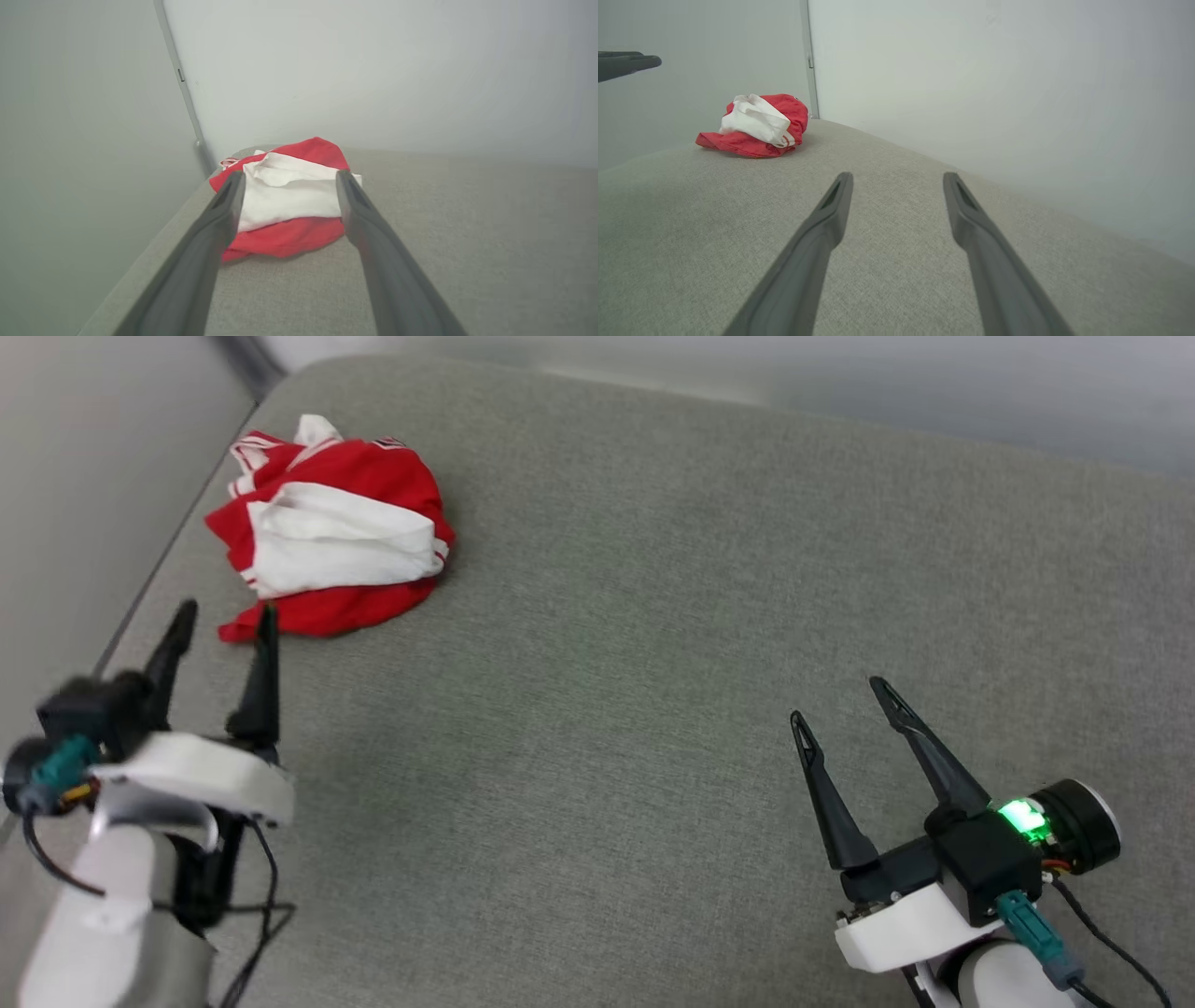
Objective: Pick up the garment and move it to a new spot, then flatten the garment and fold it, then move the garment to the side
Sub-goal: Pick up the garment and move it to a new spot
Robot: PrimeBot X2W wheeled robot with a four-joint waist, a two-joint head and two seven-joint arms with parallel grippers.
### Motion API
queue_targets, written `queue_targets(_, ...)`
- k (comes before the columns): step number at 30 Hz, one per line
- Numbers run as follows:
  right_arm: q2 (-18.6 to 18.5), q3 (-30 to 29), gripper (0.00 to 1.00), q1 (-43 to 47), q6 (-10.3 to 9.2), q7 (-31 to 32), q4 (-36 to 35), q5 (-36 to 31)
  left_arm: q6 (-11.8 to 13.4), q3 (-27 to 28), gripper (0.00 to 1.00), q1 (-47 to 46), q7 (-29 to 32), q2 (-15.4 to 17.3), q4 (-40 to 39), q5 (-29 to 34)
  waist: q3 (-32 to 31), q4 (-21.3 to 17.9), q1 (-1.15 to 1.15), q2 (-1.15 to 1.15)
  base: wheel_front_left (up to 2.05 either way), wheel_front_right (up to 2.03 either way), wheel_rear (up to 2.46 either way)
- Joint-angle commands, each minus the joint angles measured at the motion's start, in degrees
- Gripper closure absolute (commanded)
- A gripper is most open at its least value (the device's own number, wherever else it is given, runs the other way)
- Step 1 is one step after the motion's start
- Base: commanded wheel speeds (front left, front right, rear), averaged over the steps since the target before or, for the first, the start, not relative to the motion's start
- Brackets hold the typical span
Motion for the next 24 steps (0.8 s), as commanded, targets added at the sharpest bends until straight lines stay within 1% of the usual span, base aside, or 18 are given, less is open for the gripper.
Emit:
queue_targets(1, -0.1, 0.2, 0.0, -0.9, -0.02, -0.1, -0.5, -0.4, -0.1, -1.1, 0.0, -2.5, 1.6, 2.2, 1.1, -1.8, 4.8, -3.6, 0.0, 0.0, 0.0, 0.0, 0.0)
queue_targets(3, -0.1, 0.6, 0.0, -1.8, -0.02, -0.1, -1.1, -1.3, -0.1, -4.6, 0.0, -7.8, 5.5, 8.3, 2.9, -5.8, 7.0, -4.6, 0.0, 0.0, 0.0, 0.0, 0.0)
queue_targets(6, -0.5, 0.5, 0.0, -2.6, -0.02, -0.1, -1.6, -1.8, -0.1, -9.5, 0.0, -14.5, 15.2, 15.9, 5.1, -13.9, 9.9, -5.9, 0.0, 0.0, 0.0, 0.0, 0.0)
queue_targets(8, -0.7, 0.4, 0.0, -3.4, -0.02, -0.1, -2.2, -2.1, -0.1, -11.5, 0.0, -18.4, 21.8, 20.3, 6.0, -19.2, 11.7, -6.6, 0.0, 0.0, 0.0, 0.0, 0.0)
queue_targets(10, -0.8, 0.6, 0.0, -4.1, -0.02, -0.1, -2.6, -2.3, -0.1, -13.3, 0.0, -21.5, 28.3, 23.5, 6.7, -24.2, 13.4, -7.5, 0.0, 0.0, 0.0, 0.0, 0.0)
queue_targets(14, -0.8, 1.2, 0.0, -5.4, -0.02, -0.1, -3.2, -2.5, -0.1, -14.6, 0.0, -26.9, 41.3, 26.8, 9.3, -34.6, 16.4, -9.4, 0.0, 0.0, 0.0, 0.0, 0.0)
queue_targets(17, -0.8, 1.6, 0.0, -6.2, -0.02, -0.1, -3.6, -2.7, -0.1, -14.9, 0.0, -29.8, 48.5, 28.9, 11.9, -38.8, 18.4, -10.7, 0.0, 0.0, 0.0, 0.0, 0.0)
queue_targets(21, -0.6, 1.5, 0.0, -6.8, -0.02, -0.1, -3.8, -2.8, -0.1, -15.0, 0.0, -32.2, 53.7, 30.5, 15.0, -41.3, 20.4, -12.4, 0.0, 0.0, 0.0, 0.0, 0.0)
queue_targets(24, -0.5, 1.1, 0.0, -7.2, -0.02, -0.1, -4.0, -2.9, -0.1, -15.7, 0.0, -32.9, 55.3, 30.9, 16.6, -41.6, 21.4, -13.2, 0.0, 0.0, 0.0, 0.0, 0.0)
